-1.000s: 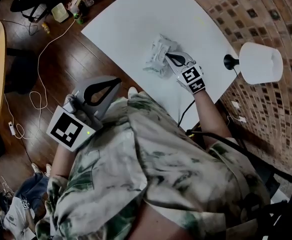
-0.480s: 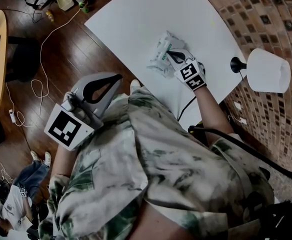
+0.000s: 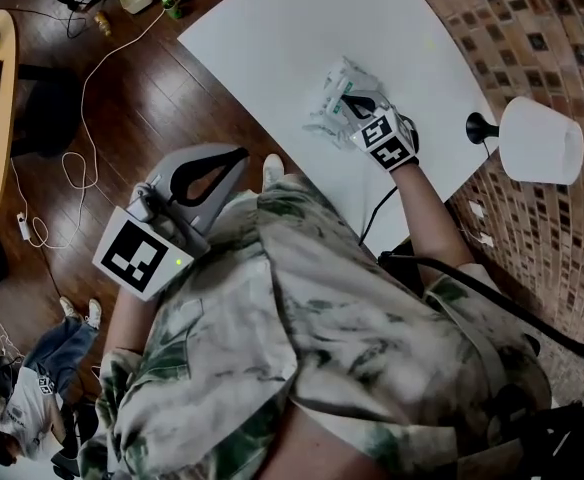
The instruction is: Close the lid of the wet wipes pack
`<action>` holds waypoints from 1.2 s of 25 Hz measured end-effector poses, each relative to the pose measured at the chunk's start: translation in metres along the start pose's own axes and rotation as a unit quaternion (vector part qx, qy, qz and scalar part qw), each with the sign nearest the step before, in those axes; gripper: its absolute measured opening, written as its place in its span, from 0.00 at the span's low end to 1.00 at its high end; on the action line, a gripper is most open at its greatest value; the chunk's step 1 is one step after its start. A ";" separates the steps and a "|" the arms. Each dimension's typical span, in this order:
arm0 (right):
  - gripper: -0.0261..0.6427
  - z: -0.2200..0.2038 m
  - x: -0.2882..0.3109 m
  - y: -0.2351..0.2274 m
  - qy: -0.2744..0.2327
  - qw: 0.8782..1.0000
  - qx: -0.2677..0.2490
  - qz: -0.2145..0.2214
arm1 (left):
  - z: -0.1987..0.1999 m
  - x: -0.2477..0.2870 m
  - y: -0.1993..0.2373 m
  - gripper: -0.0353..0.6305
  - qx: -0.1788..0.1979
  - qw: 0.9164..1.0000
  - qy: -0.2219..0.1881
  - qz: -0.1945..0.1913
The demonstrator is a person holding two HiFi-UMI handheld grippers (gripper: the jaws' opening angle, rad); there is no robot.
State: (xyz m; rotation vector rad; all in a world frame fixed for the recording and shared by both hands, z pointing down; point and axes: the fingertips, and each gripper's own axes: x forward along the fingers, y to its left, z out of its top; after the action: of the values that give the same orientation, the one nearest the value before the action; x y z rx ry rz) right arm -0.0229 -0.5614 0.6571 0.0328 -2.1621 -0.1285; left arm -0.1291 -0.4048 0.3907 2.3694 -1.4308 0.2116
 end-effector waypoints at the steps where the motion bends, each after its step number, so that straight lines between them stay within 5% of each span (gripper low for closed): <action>1: 0.04 0.000 0.000 -0.001 0.004 1.000 0.000 -0.005 | 0.000 -0.004 0.000 0.05 0.003 1.000 -0.002 -0.002; 5: 0.04 0.000 -0.004 -0.002 0.017 0.999 0.029 -0.028 | 0.000 -0.028 0.000 0.05 0.014 1.000 -0.006 -0.017; 11: 0.04 0.019 -0.049 0.014 -0.040 0.989 0.102 -0.101 | -0.013 -0.072 -0.006 0.05 0.026 0.998 -0.018 -0.059; 20: 0.04 0.066 -0.132 0.156 -0.114 0.960 0.197 -0.162 | -0.031 -0.133 0.004 0.05 0.018 0.990 -0.033 -0.133; 25: 0.04 0.089 -0.175 0.249 -0.165 0.934 0.274 -0.161 | -0.054 -0.134 -0.031 0.05 0.031 0.976 -0.015 -0.217; 30: 0.04 0.092 -0.221 0.309 -0.189 0.926 0.279 -0.173 | -0.059 -0.136 -0.084 0.05 0.048 0.965 -0.021 -0.257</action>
State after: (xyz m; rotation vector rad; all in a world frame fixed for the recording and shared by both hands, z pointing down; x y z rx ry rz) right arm 0.0325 -0.2309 0.4558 0.7749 -2.4903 0.3089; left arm -0.1162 -0.2348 0.3834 2.7389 -0.7897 0.0935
